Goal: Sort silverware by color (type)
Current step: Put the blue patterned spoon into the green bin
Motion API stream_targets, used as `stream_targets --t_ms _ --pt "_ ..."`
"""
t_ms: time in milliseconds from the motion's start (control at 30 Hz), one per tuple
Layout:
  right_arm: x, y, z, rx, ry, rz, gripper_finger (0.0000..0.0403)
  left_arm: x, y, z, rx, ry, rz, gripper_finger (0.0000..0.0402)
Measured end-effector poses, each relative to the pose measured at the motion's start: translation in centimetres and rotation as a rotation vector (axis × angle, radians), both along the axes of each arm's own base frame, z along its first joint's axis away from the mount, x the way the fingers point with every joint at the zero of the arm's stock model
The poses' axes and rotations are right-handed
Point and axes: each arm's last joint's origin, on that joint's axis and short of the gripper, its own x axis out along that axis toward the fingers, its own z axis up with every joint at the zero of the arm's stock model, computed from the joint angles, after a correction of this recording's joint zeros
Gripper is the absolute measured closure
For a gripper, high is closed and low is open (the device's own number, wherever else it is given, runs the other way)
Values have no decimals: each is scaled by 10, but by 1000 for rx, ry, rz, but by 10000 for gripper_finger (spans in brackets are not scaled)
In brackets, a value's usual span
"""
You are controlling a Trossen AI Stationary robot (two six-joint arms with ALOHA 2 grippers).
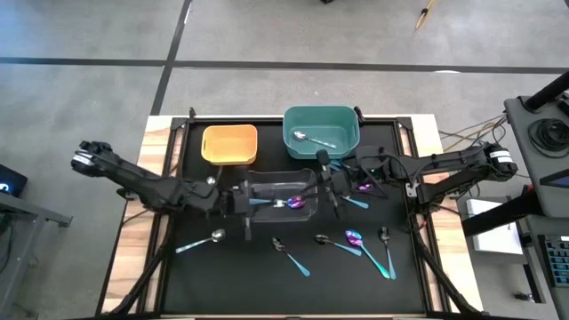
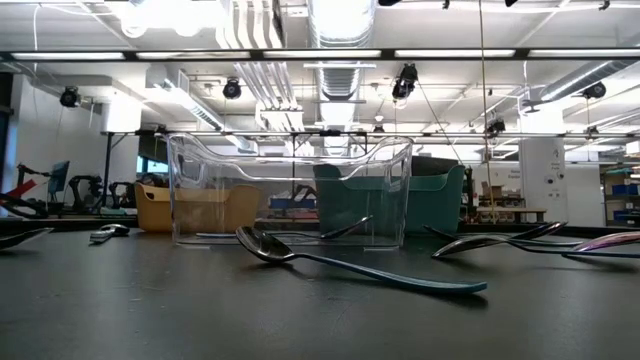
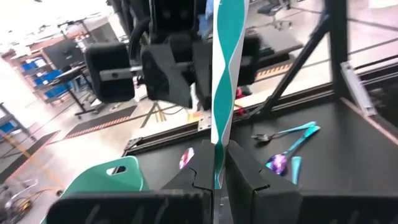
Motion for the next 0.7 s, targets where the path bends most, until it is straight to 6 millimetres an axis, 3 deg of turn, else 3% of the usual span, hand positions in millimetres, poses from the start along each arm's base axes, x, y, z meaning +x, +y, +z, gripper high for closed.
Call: stream_targets --t_ms 433,700 --pt "1 0 -2 78 36 -9 239 27 8 -16 9 47 54 401" --pt "14 0 -10 25 2 -3 197 48 6 -28 24 88 66 395"
